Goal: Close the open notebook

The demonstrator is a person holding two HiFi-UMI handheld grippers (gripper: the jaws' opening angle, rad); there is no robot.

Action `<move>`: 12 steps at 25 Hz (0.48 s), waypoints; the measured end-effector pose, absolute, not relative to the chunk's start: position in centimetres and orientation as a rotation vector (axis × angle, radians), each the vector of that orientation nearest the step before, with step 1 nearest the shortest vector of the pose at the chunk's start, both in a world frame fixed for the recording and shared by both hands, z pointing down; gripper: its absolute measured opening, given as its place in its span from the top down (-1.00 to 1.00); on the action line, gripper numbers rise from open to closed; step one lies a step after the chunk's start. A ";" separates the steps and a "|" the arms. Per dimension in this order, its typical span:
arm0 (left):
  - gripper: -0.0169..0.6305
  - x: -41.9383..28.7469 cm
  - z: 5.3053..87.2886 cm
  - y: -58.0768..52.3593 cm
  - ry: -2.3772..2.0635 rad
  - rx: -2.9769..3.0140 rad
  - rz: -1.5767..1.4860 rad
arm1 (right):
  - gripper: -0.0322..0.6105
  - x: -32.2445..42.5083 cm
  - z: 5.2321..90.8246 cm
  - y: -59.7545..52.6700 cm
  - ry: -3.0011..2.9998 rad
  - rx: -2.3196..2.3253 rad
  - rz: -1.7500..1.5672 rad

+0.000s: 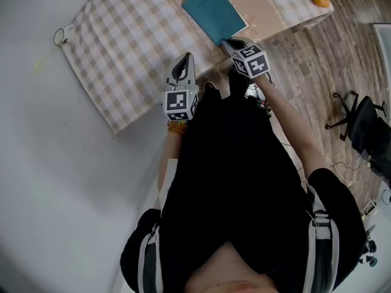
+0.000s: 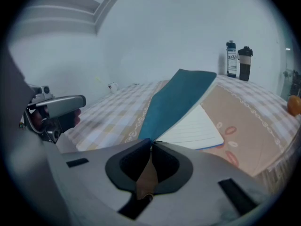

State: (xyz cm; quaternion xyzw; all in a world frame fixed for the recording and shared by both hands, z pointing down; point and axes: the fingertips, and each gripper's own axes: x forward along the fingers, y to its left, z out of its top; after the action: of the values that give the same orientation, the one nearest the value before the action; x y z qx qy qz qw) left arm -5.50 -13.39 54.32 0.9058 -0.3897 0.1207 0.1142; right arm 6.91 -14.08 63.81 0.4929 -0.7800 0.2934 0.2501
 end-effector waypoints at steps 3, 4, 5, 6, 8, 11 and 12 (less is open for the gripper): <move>0.93 -5.7 54.3 -13.4 -1.151 2.654 0.350 | 0.84 6.9 63.9 -14.1 -2.110 1.335 0.826; 0.93 -5.7 54.2 -13.4 -1.153 2.654 0.349 | 0.84 6.9 63.9 -14.1 -2.107 1.333 0.837; 0.93 -5.7 54.2 -13.4 -1.153 2.654 0.348 | 0.84 7.0 64.0 -14.1 -2.108 1.333 0.853; 0.93 -5.8 54.2 -13.3 -1.154 2.654 0.347 | 0.84 7.0 64.0 -14.1 -2.110 1.335 0.874; 0.93 -5.8 54.3 -13.3 -1.156 2.653 0.347 | 0.84 7.0 64.0 -14.1 -2.114 1.340 0.916; 0.93 -5.9 54.2 -13.1 -1.158 2.652 0.349 | 0.83 7.0 63.9 -14.1 -2.121 1.341 0.969; 0.93 -5.8 54.2 -13.1 -1.159 2.651 0.350 | 0.82 7.0 63.9 -14.0 -2.128 1.335 0.977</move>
State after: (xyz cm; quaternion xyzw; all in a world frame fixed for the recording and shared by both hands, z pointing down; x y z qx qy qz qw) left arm -5.84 -13.07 54.25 0.9038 -0.3952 0.1192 0.1132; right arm 6.99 -14.04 63.88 0.4829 -0.7700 0.3535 0.2212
